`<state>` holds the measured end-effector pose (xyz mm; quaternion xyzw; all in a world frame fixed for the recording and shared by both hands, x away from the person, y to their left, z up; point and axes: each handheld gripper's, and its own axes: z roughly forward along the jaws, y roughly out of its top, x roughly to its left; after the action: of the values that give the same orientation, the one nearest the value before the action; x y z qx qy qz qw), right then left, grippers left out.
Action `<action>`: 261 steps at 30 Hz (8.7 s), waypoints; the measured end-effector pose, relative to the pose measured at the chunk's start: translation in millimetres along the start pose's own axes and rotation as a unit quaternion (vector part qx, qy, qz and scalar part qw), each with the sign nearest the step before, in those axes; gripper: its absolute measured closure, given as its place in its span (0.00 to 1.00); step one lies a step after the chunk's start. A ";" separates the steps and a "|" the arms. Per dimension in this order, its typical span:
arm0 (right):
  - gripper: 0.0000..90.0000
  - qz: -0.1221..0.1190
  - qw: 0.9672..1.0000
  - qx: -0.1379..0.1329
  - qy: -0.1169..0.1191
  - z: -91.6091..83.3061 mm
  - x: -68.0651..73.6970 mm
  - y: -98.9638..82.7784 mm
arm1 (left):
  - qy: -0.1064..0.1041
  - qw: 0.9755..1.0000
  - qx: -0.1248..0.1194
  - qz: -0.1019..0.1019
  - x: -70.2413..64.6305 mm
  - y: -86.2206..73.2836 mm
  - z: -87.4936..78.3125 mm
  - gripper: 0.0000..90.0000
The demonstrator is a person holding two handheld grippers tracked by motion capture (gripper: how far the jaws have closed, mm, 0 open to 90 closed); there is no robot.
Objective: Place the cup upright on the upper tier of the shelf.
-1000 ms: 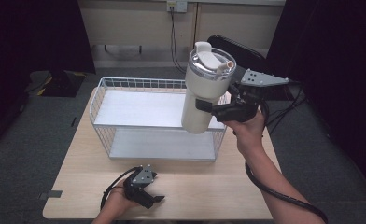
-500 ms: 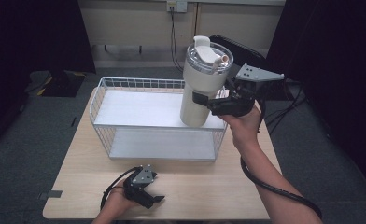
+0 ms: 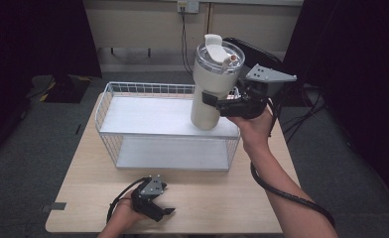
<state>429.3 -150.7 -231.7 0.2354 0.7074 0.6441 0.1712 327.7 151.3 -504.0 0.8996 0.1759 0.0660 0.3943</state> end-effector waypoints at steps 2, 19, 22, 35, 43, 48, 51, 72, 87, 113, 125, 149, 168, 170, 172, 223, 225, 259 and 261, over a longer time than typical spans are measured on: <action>0.10 -0.001 1.000 0.001 -0.003 1.5 -0.7 1.4 | 0.000 1.000 0.000 0.000 0.0 0.0 0.0 0.13; 0.10 -0.006 1.000 -0.004 -0.022 10.2 -7.5 2.0 | 0.000 1.000 0.000 0.000 0.0 0.0 0.0 0.13; 0.10 -0.009 1.000 -0.006 -0.025 11.8 -7.8 2.4 | 0.000 1.000 0.000 0.000 -0.1 0.0 0.0 0.13; 0.10 -0.003 0.999 -0.010 -0.037 22.0 -13.1 -2.5 | 0.000 1.000 0.000 0.000 0.0 0.0 0.0 0.13; 0.10 -0.005 0.999 -0.011 -0.043 25.8 -17.4 -2.0 | 0.000 1.000 0.000 0.000 0.0 0.0 0.0 0.13; 0.10 -0.010 0.999 -0.011 -0.048 27.8 -19.2 -2.4 | 0.000 1.000 0.000 0.000 0.0 0.0 0.0 0.13; 0.10 -0.008 0.999 -0.009 -0.052 30.0 -19.9 -3.2 | 0.000 1.000 0.000 0.000 0.0 0.0 0.0 0.13; 0.10 -0.013 0.998 -0.001 -0.066 42.0 -27.9 -7.5 | 0.000 1.000 0.000 0.000 0.0 0.0 -0.1 0.13; 0.10 -0.012 0.997 0.005 -0.076 50.7 -34.4 -11.9 | 0.000 1.000 0.000 0.000 0.0 0.0 -0.1 0.13; 0.10 -0.012 0.996 0.023 -0.081 54.7 -35.9 -21.7 | 0.000 1.000 0.000 0.000 0.0 0.0 0.0 0.13; 0.10 -0.005 0.996 0.027 -0.082 57.0 -37.0 -22.5 | 0.000 1.000 0.000 0.000 -0.1 0.0 0.0 0.13; 0.09 -0.004 0.995 0.050 -0.089 60.5 -36.5 -17.9 | 0.000 1.000 0.000 0.000 -0.1 0.0 0.0 0.13; 0.09 -0.007 0.990 0.073 -0.122 56.4 -27.6 -21.3 | 0.002 1.000 0.000 -0.002 -0.7 -0.2 -0.2 0.13; 0.09 -0.008 0.990 0.074 -0.122 55.7 -26.8 -22.7 | 0.002 1.000 0.000 -0.002 -0.7 -0.2 -0.2 0.13; 0.09 -0.011 0.989 0.073 -0.128 53.4 -23.6 -25.0 | 0.002 1.000 0.000 -0.002 -0.7 -0.2 -0.1 0.13; 0.10 -0.045 0.994 0.089 0.038 -32.0 40.9 -101.5 | 0.003 1.000 0.000 -0.002 -0.7 -0.4 0.1 0.13; 0.10 -0.041 0.994 0.093 0.040 -34.2 40.6 -105.6 | 0.003 1.000 0.000 -0.002 -0.7 -0.4 0.1 0.13; 0.10 -0.022 0.988 0.146 0.036 -62.0 25.8 -185.6 | 0.003 1.000 0.001 -0.002 -0.6 -0.3 0.1 0.13; 0.10 -0.020 0.988 0.149 0.035 -64.2 24.1 -191.4 | 0.003 1.000 0.001 -0.001 -0.6 -0.3 0.1 0.13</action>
<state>352.7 -202.1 -412.9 0.2210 0.8059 0.5356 0.1219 327.0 151.2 -504.3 0.8994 0.1784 0.0680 0.3932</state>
